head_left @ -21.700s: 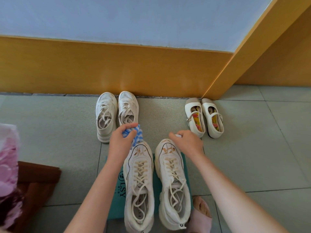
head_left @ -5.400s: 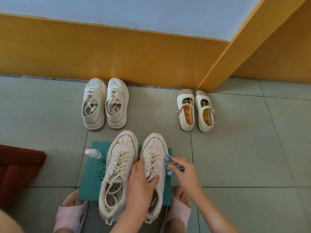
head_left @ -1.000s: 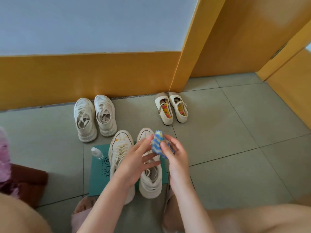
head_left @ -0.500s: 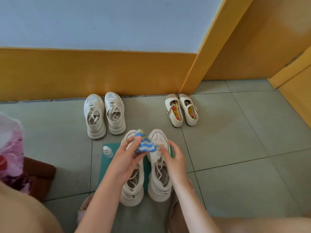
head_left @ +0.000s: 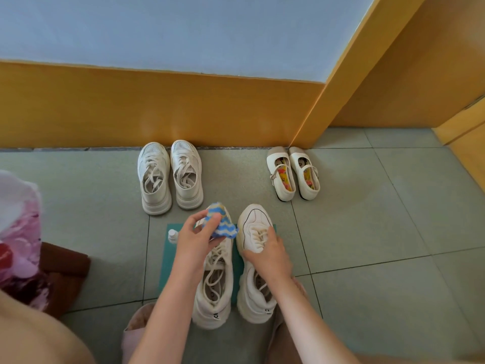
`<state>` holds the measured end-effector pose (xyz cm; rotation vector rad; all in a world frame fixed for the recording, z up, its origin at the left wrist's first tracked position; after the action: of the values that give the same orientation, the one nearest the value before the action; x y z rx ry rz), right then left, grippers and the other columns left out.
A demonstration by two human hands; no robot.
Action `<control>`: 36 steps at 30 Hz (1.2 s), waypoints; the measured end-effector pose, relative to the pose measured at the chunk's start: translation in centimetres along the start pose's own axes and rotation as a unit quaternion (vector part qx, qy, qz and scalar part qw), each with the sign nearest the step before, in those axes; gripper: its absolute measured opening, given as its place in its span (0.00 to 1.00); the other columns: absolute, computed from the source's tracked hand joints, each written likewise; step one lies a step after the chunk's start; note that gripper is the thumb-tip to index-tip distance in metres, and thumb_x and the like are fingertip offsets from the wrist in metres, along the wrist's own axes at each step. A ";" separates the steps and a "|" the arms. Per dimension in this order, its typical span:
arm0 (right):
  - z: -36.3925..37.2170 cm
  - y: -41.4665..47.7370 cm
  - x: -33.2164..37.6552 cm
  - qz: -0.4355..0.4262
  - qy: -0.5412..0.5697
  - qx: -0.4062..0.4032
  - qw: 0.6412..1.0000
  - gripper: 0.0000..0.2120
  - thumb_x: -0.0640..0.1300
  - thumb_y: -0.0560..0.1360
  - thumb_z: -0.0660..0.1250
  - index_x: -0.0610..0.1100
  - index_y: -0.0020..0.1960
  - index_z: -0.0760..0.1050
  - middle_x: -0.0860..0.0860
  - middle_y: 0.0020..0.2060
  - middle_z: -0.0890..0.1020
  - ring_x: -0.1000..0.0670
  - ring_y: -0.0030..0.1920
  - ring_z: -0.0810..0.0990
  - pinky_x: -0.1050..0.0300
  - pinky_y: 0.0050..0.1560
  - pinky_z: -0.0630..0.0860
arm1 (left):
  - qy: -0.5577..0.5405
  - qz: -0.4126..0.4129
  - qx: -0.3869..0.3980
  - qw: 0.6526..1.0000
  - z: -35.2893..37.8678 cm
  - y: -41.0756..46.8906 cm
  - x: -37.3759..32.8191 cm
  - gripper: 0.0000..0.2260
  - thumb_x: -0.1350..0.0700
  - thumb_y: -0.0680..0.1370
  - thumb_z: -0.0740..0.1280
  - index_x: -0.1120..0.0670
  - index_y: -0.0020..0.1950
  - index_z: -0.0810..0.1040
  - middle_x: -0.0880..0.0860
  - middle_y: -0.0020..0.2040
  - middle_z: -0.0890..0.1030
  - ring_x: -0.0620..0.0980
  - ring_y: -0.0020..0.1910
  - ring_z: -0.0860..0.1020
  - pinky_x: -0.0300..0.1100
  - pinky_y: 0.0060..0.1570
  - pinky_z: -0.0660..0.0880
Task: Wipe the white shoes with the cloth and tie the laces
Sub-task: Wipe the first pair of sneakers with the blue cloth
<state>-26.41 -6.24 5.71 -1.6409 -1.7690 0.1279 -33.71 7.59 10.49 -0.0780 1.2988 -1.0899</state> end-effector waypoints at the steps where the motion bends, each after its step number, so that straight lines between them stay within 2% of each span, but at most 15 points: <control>1: -0.2 0.0 -0.3 -0.006 0.013 0.000 1.000 0.43 0.54 0.69 0.70 0.50 0.76 0.51 0.47 0.68 0.67 0.43 0.64 0.71 0.46 0.60 0.73 | 0.014 0.004 -0.002 1.000 0.3 0.2 0.1 0.09 0.60 0.76 0.67 0.56 0.55 0.73 0.59 0.50 0.80 0.52 0.46 0.80 0.40 0.42 0.80; 4: -1.0 0.1 -1.8 -0.021 0.088 0.009 0.996 0.42 0.52 0.68 0.72 0.52 0.75 0.55 0.50 0.68 0.69 0.47 0.65 0.71 0.47 0.63 0.71 | 0.086 0.044 0.000 0.995 1.2 1.2 0.4 0.07 0.60 0.75 0.68 0.53 0.51 0.74 0.54 0.47 0.80 0.48 0.43 0.81 0.39 0.42 0.79; 6: -2.0 0.3 -2.8 -0.017 0.145 0.027 0.989 0.42 0.50 0.67 0.74 0.52 0.75 0.58 0.51 0.67 0.71 0.50 0.63 0.73 0.51 0.64 0.71 | 0.158 0.087 0.004 0.983 2.3 2.2 0.8 0.07 0.59 0.75 0.69 0.51 0.51 0.75 0.51 0.45 0.80 0.47 0.41 0.81 0.37 0.39 0.78; 8: -3.1 0.5 -3.4 -0.012 0.213 0.053 0.975 0.41 0.46 0.68 0.76 0.50 0.75 0.60 0.52 0.66 0.73 0.54 0.60 0.74 0.58 0.62 0.70 | 0.247 0.137 0.014 0.959 3.6 3.6 1.3 0.10 0.59 0.74 0.70 0.51 0.54 0.76 0.47 0.44 0.78 0.46 0.40 0.79 0.39 0.40 0.78; 11: -4.1 0.4 -4.2 -0.023 0.264 0.081 0.961 0.39 0.42 0.68 0.76 0.51 0.74 0.62 0.56 0.61 0.73 0.58 0.55 0.74 0.63 0.56 0.71 | 0.360 0.184 0.053 0.913 6.0 5.9 1.8 0.12 0.57 0.75 0.69 0.49 0.57 0.78 0.49 0.47 0.79 0.41 0.38 0.75 0.35 0.39 0.73; 13: -4.1 0.6 -4.6 -0.026 0.284 0.084 0.955 0.38 0.42 0.68 0.76 0.52 0.73 0.63 0.58 0.58 0.73 0.62 0.52 0.75 0.66 0.53 0.71 | 0.424 0.200 0.080 0.880 7.8 7.4 1.8 0.13 0.56 0.75 0.69 0.48 0.59 0.78 0.50 0.53 0.79 0.44 0.44 0.75 0.36 0.43 0.72; 15: -4.0 0.8 -5.1 -0.022 0.305 0.080 0.949 0.38 0.42 0.67 0.77 0.52 0.72 0.64 0.58 0.59 0.75 0.64 0.52 0.75 0.64 0.55 0.73 | 0.481 0.207 0.106 0.845 9.2 8.6 1.9 0.13 0.56 0.75 0.69 0.49 0.60 0.79 0.50 0.57 0.77 0.48 0.52 0.75 0.40 0.50 0.70; 17: -4.0 1.0 -5.5 -0.020 0.325 0.076 0.942 0.37 0.41 0.67 0.77 0.52 0.72 0.65 0.57 0.60 0.76 0.63 0.54 0.76 0.61 0.58 0.74 | 0.512 0.202 0.128 0.825 9.7 9.1 2.4 0.13 0.56 0.75 0.69 0.49 0.59 0.79 0.51 0.58 0.77 0.49 0.55 0.74 0.40 0.52 0.70; 21: -4.1 1.2 -6.2 -0.024 0.347 0.076 0.935 0.35 0.40 0.67 0.76 0.54 0.70 0.67 0.60 0.58 0.77 0.61 0.55 0.77 0.62 0.57 0.76 | 0.498 0.205 0.114 0.835 9.2 8.7 3.9 0.12 0.54 0.74 0.69 0.50 0.57 0.81 0.51 0.55 0.78 0.48 0.53 0.75 0.42 0.53 0.71; 26: -4.1 1.3 -6.5 -0.024 0.359 0.073 0.930 0.34 0.41 0.67 0.77 0.55 0.68 0.68 0.61 0.56 0.77 0.59 0.55 0.78 0.60 0.56 0.78 | 0.525 0.236 0.094 0.812 8.6 7.9 4.9 0.11 0.54 0.76 0.68 0.51 0.57 0.81 0.48 0.49 0.76 0.47 0.51 0.74 0.38 0.48 0.68; 28: -4.0 1.3 -6.5 -0.024 0.358 0.067 0.931 0.33 0.40 0.67 0.76 0.56 0.67 0.69 0.62 0.55 0.77 0.60 0.55 0.79 0.60 0.56 0.78 | 0.522 0.247 0.069 0.814 8.1 7.3 5.6 0.11 0.54 0.76 0.68 0.52 0.56 0.81 0.48 0.47 0.74 0.48 0.49 0.74 0.37 0.47 0.67; 31: -3.9 1.3 -6.6 -0.025 0.363 0.062 0.929 0.33 0.39 0.67 0.77 0.53 0.68 0.70 0.60 0.56 0.78 0.58 0.56 0.79 0.56 0.60 0.77 | 0.511 0.244 0.023 0.824 7.7 6.0 6.7 0.11 0.53 0.76 0.68 0.53 0.56 0.81 0.47 0.44 0.72 0.46 0.45 0.72 0.36 0.43 0.65; 36: -4.1 1.4 -6.9 -0.029 0.377 0.060 0.924 0.33 0.38 0.66 0.77 0.53 0.67 0.70 0.61 0.55 0.79 0.63 0.53 0.79 0.65 0.53 0.77 | 0.450 0.222 -0.026 0.865 7.3 3.9 8.3 0.09 0.54 0.75 0.69 0.52 0.54 0.82 0.48 0.44 0.75 0.47 0.45 0.74 0.37 0.44 0.69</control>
<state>-23.37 -13.75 5.07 -1.2939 -1.1793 -0.3741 -26.59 0.33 4.64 0.7444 2.0409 -0.6779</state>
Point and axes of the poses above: each hand's wrist, its own y-axis towards the middle knuckle, its own z-axis out of the palm, x = y × z, the point moved 1 cm from there along y, towards the middle knuckle
